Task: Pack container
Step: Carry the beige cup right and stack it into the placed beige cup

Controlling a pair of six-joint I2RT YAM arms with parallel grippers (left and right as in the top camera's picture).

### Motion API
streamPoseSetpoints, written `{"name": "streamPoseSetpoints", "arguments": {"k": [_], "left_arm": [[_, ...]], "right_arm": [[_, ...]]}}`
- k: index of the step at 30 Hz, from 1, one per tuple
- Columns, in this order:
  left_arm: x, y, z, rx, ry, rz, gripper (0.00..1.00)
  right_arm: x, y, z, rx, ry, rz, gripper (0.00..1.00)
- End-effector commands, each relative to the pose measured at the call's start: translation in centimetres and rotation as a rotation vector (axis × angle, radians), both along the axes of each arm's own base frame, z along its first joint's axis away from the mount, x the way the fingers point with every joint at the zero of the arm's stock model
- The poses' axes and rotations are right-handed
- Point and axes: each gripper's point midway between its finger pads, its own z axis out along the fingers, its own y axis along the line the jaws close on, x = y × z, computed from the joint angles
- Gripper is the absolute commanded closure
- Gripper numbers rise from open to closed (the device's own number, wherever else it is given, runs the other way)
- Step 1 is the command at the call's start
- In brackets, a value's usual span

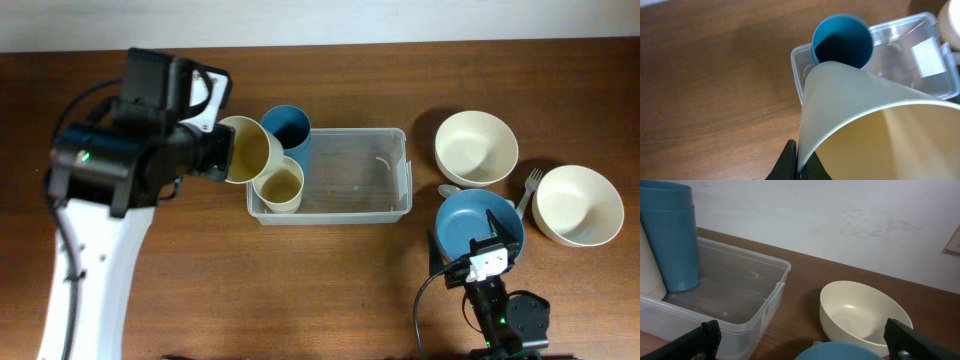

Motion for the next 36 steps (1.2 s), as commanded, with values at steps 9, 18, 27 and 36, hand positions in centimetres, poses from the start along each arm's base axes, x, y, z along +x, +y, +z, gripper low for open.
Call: {"name": "streamPoseSetpoints", "arguments": {"k": [9,18,27,36], "left_arm": [[-0.6,-1.9,-0.1,0.058,0.008,-0.071,0.98],[-1.5,-2.5,-0.5,0.071,0.037,-0.098,0.98],[-2.4,-1.8,-1.0,0.1,0.076,-0.09,0.98],[-1.6,-2.1,-0.7,0.089,0.045,-0.089,0.98]], "right_arm": [[0.0,0.0,-0.2,0.003,0.003,-0.004,0.01],[0.0,0.0,-0.2,0.003,0.003,-0.004,0.01],[0.0,0.0,-0.2,0.003,0.003,-0.004,0.01],[0.0,0.0,-0.2,0.003,0.003,-0.004,0.01]]}}
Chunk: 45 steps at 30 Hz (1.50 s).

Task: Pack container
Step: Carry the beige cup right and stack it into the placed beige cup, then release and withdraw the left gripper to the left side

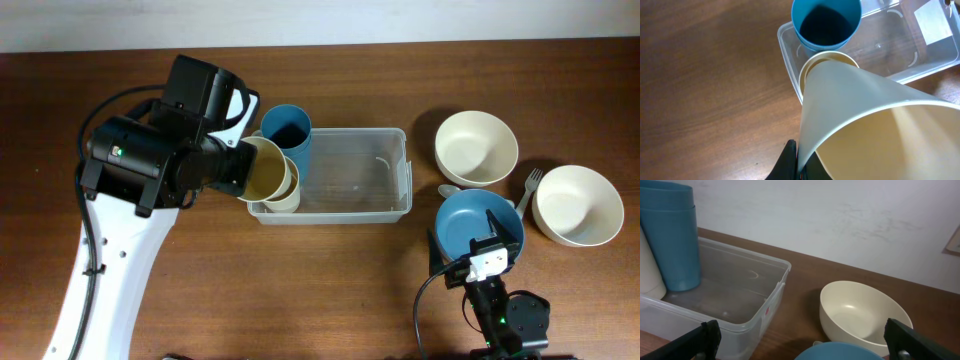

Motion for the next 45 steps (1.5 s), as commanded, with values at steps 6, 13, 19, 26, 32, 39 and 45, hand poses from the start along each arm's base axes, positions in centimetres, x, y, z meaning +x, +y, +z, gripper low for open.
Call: {"name": "streamPoseSetpoints", "arguments": {"k": [6,13,19,26,32,39,45], "left_arm": [[0.5,-0.1,0.6,0.006,-0.029,-0.012,0.92],[0.9,-0.4,-0.2,0.012,-0.003,-0.015,0.8],[1.6,-0.7,-0.5,0.011,-0.005,-0.015,0.73],[2.0,-0.8,-0.4,0.004,-0.022,-0.011,0.74],[2.7,0.6,0.2,0.014,-0.058,0.097,0.69],[4.2,7.8,2.2,-0.012,-0.172,0.479,0.27],[5.6,16.5,1.9,-0.042,-0.206,0.797,0.0]], "right_arm": [[0.0,0.0,-0.2,0.003,0.003,-0.004,0.01],[0.0,0.0,-0.2,0.003,0.002,-0.004,0.01],[0.0,0.0,-0.2,0.003,0.003,-0.004,0.01],[0.0,0.0,-0.2,0.003,0.003,-0.004,0.01],[0.0,0.0,-0.2,0.003,0.003,-0.004,0.01],[0.0,0.0,-0.2,0.003,0.003,-0.004,0.01],[0.0,0.0,-0.2,0.003,0.003,-0.004,0.01]]}}
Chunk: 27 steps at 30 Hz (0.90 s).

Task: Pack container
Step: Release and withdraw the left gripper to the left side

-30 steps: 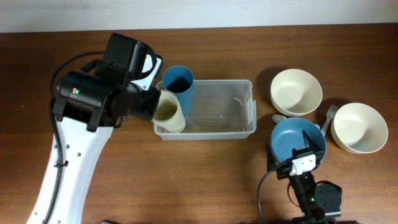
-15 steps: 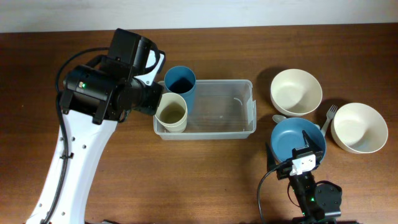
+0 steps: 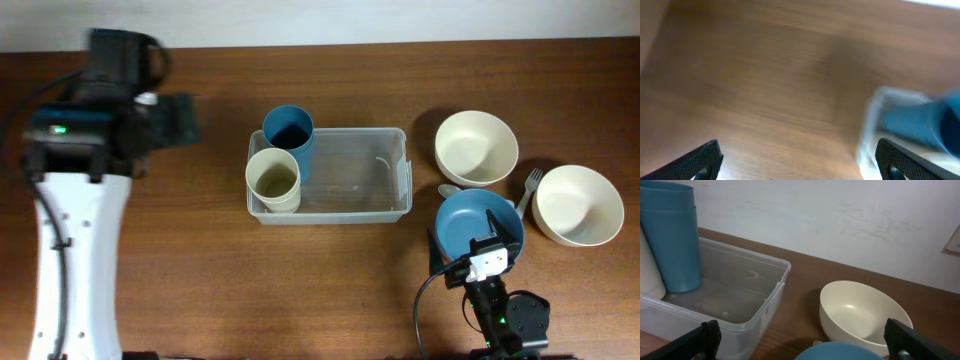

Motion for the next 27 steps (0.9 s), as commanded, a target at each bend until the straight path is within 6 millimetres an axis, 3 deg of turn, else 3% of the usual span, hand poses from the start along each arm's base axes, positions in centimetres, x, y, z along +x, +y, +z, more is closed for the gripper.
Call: {"name": "streamPoseSetpoints", "arguments": {"k": [1,8,12,18,27], "left_arm": [[0.0,5.5,0.5,-0.024,-0.047,0.224,0.0],[-0.7,13.7,-2.5,-0.075,-0.002,0.519,0.0],[-0.9,16.2,-4.5,-0.123,0.034,0.616,0.0],[-0.5,17.2,-6.5,-0.15,0.083,0.636,0.0],[-0.4,17.2,-7.0,-0.151,0.096,0.637,0.0]], "right_arm": [[0.0,0.0,-0.2,0.003,0.003,-0.004,0.01],[0.0,0.0,-0.2,0.003,0.003,-0.004,0.01],[0.0,0.0,-0.2,0.003,0.003,-0.004,0.01],[0.0,0.0,-0.2,0.003,0.003,-0.004,0.01],[0.0,0.0,-0.2,0.003,0.003,-0.004,0.01]]}}
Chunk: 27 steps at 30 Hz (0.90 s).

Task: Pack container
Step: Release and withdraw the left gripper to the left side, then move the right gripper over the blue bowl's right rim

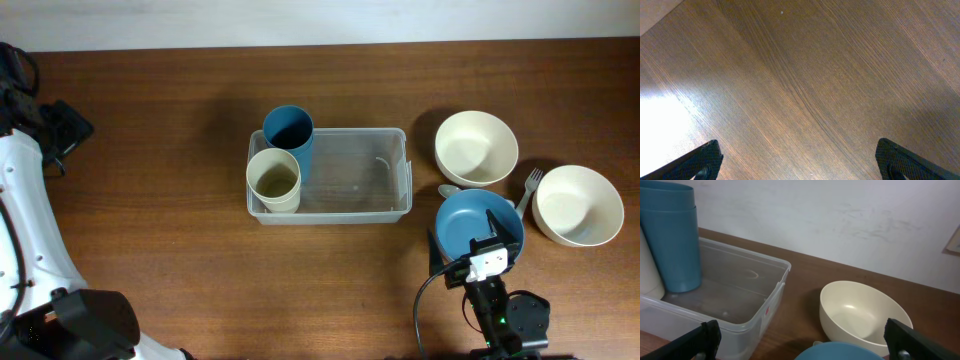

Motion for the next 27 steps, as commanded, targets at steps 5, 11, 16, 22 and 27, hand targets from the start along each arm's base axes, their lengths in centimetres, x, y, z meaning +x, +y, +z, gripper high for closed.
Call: {"name": "streamPoseSetpoints", "arguments": {"k": [5,11,16,22,27], "left_arm": [[0.4,0.1,0.0,-0.011,-0.014,0.01,0.0],[0.4,0.1,0.0,-0.011,-0.014,0.01,0.0],[0.4,0.1,0.0,-0.011,-0.014,0.01,0.0],[0.4,0.1,0.0,-0.011,-0.014,0.01,0.0],[0.4,0.1,0.0,-0.011,-0.014,0.01,0.0]], "right_arm": [[-0.1,0.3,-0.1,0.004,-0.004,0.017,0.01],[-1.3,3.1,4.5,0.098,-0.127,0.193,0.01],[-2.7,2.9,10.8,0.312,-0.133,0.213,0.01],[-2.1,3.6,17.0,0.253,0.151,0.26,0.01],[0.3,3.6,22.6,0.233,0.343,0.279,0.01]]}}
